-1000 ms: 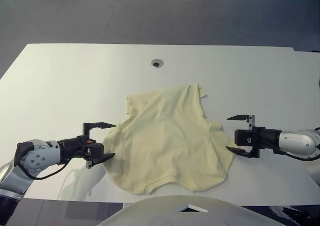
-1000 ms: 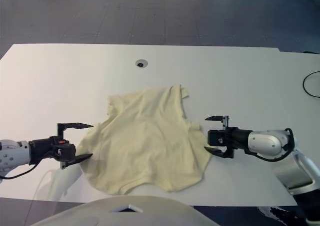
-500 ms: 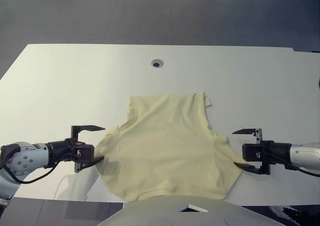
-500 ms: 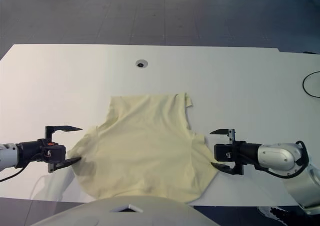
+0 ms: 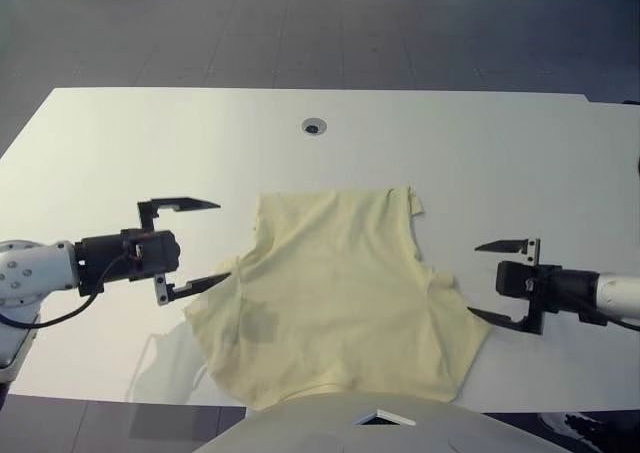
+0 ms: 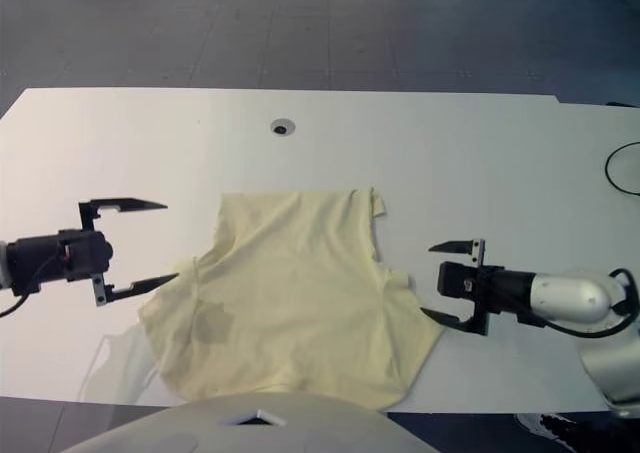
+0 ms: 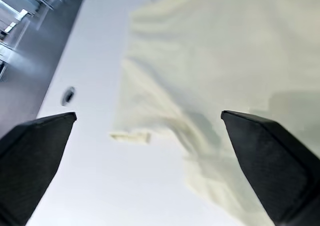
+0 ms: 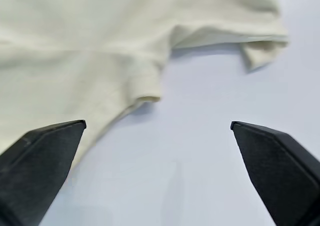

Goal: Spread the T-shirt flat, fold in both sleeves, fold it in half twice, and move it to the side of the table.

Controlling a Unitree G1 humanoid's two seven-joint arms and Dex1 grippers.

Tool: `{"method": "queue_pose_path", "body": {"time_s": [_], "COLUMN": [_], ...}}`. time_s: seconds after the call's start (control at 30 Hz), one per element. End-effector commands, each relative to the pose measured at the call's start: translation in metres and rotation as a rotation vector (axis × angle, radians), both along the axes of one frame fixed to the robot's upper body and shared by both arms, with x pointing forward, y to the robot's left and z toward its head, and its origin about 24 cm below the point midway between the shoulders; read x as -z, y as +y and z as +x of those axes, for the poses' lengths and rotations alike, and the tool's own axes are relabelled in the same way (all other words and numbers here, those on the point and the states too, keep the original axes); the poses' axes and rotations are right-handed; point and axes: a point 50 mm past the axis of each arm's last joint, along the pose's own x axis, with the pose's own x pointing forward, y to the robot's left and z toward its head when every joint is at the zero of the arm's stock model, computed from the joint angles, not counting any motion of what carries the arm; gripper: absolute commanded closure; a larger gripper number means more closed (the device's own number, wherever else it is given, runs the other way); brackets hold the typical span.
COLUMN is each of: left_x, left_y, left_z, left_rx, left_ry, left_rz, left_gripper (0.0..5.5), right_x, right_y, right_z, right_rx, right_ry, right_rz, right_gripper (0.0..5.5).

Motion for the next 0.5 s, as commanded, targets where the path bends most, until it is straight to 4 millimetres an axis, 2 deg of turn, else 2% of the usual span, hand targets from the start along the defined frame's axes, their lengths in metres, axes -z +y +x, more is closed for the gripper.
{"method": "queue_pose_path", "body": {"time_s": [0.03,0.2,0.33,0.5], "left_x": [0.004,0.023,0.039,0.055], "left_y": [-0.001,-0.003,-0.014,-0.024], "left_z": [0.025,0.059,0.082,0.102], "left_rx": [-0.068,-0.297,-0.402,-0.457], "left_ry": [0.046,0.121,0.249,0.429], "left_rz": [-0.093,-0.192,-0.332,-0.451], "left_gripper": [0.11,0.11,0.11,0.11], "right_x": [-0.022,-0.026,-0.005,0.015], "right_y": [-0.003,-0.001,0.012,0.026], "right_z": [0.01,0.036,0.058,0.08], "right_rx": [0.032,0.187,0.363,0.478], "right_ry": [-0.068,-0.095,0.002,0.103], "right_rz": [0.035,0.235,0.445,0.57], "right_gripper": [0.1,0.1,0.1,0.1]}}
